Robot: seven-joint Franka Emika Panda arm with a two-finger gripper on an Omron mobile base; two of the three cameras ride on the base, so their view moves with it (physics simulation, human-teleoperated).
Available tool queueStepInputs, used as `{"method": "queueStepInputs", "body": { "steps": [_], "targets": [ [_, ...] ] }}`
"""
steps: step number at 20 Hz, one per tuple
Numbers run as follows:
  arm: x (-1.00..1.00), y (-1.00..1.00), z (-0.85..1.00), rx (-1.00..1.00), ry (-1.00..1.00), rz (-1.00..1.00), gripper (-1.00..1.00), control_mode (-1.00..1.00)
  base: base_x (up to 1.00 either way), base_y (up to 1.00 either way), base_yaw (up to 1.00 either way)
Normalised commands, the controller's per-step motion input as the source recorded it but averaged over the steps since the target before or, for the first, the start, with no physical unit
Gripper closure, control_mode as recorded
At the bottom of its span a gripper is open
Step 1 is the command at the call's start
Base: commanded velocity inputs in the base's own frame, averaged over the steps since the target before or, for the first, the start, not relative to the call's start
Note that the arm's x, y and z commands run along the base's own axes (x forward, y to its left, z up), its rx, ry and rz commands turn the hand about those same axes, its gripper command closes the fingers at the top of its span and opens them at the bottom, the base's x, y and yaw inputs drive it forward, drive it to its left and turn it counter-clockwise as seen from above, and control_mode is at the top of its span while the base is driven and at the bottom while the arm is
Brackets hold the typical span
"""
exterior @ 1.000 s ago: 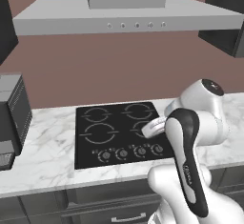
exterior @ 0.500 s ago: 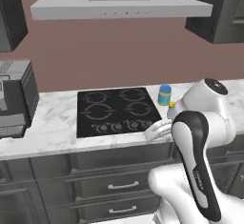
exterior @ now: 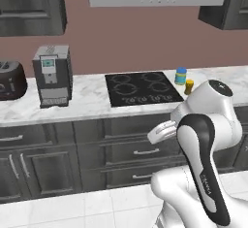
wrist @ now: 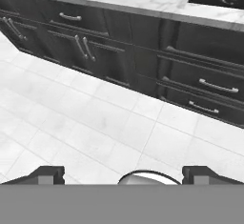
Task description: Collect the turmeric, mayonnaise, and shaker from the cabinet and place them next to the stove.
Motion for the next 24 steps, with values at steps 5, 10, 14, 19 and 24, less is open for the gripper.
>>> {"method": "queueStepInputs", "body": {
  "steps": [5, 10, 14, 19, 24],
  "targets": [
    [0.0, 0.0, 0.0, 0.0, 0.0, 0.0, -1.0, 1.0, -0.68, 1.0, 0.0],
    [0.0, 0.0, 0.0, 0.0, 0.0, 0.0, -1.0, 1.0, -0.57, 1.0, -0.02],
    [0.0, 0.0, 0.0, 0.0, 0.0, 0.0, -1.0, 1.0, -0.42, 1.0, -0.04],
    [0.0, 0.0, 0.0, 0.0, 0.0, 0.0, -1.0, 1.0, -0.22, 1.0, -0.08],
    [0.0, 0.0, 0.0, 0.0, 0.0, 0.0, -1.0, 1.0, -0.04, 1.0, -0.12]
  ]
}}
